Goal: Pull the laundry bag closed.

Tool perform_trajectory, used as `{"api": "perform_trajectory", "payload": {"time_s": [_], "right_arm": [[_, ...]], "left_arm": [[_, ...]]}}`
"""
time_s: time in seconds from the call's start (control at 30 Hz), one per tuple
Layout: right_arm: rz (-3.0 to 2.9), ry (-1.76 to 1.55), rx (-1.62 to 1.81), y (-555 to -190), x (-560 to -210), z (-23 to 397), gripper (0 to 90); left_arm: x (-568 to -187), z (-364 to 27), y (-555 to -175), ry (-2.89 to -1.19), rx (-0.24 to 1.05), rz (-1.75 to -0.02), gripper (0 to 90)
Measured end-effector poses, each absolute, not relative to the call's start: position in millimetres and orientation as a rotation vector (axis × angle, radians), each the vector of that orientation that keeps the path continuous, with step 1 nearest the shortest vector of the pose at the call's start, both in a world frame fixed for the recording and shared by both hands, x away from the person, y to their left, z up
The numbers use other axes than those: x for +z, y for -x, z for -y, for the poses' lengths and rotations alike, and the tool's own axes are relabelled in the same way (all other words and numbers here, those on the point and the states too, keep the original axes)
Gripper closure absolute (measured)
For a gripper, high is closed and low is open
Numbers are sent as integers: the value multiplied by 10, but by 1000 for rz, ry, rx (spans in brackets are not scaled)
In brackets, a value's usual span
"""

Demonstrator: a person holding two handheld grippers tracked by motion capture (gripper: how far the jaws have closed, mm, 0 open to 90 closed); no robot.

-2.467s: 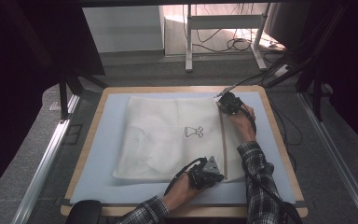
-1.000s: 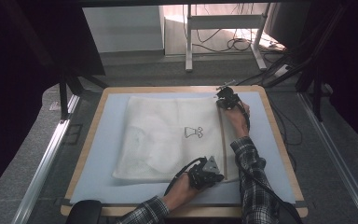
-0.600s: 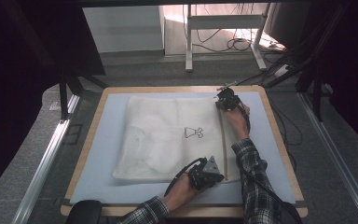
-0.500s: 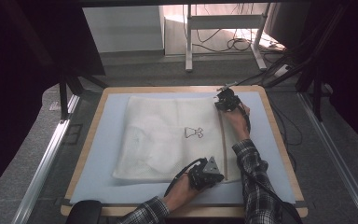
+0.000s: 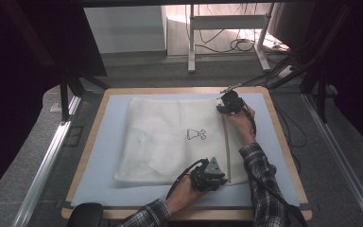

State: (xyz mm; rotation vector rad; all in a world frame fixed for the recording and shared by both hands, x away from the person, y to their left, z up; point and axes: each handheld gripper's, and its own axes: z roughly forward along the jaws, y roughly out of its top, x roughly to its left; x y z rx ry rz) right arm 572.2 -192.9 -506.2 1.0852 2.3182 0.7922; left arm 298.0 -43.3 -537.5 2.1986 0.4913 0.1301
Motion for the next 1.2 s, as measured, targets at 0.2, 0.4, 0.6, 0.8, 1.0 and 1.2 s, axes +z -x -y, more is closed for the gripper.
{"api": "perform_trajectory", "payload": {"time_s": [0.2, 0.4, 0.6, 0.8, 1.0, 1.2], "right_arm": [[-2324, -1087, 820, -5678, -5046, 1919, 497], [-2333, -1107, 869, -5629, -5017, 1929, 425], [-2348, -1097, 907, -5566, -4981, 1904, 357], [-2336, -1124, 941, -5501, -4936, 1955, 299], [-2333, -1139, 972, -5431, -4903, 1997, 241], [-2360, -1143, 1007, -5360, -4884, 2013, 157]], "left_arm": [[-5334, 431, -2959, -2195, 142, -478, 598], [-5282, 407, -2897, -2184, 170, -451, 473], [-5238, 327, -2896, -2160, 157, -471, 336], [-5221, 267, -2898, -2154, 126, -486, 256], [-5191, 232, -2887, -2172, 139, -472, 196], [-5172, 175, -2891, -2176, 133, -485, 159]]}}
